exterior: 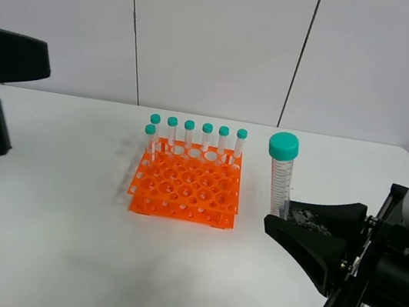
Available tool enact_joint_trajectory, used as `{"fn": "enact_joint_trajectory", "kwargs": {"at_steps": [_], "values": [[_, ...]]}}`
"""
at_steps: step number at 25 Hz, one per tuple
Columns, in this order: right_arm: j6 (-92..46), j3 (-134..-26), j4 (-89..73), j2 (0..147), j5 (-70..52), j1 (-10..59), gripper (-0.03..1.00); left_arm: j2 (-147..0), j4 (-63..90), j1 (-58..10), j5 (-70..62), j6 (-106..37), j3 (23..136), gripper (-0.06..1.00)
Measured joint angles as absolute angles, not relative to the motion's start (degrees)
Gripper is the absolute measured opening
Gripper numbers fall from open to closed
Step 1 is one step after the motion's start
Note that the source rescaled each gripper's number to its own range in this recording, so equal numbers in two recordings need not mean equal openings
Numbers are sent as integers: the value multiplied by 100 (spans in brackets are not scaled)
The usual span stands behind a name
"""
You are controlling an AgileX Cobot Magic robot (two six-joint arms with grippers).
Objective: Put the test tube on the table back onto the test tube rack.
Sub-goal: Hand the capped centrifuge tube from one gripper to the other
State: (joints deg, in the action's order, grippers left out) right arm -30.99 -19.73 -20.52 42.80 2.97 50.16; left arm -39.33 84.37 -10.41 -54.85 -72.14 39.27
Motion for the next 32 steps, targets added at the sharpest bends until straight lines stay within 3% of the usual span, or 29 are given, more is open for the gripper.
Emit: {"fn": "enact_joint_trajectory", "kwargs": {"at_steps": [8, 20, 32], "values": [[-3099, -1973, -2052, 4280, 284, 5016, 2, -4508, 8968, -1631, -5369, -7856, 3927, 100], [-3099, -1973, -2052, 4280, 279, 5016, 2, -5860, 9789, -4048, -3596, -9314, 4140, 100], [-3099, -1973, -2052, 4280, 279, 5016, 2, -7206, 9879, -4203, -3512, -9856, 5107, 100]]}}
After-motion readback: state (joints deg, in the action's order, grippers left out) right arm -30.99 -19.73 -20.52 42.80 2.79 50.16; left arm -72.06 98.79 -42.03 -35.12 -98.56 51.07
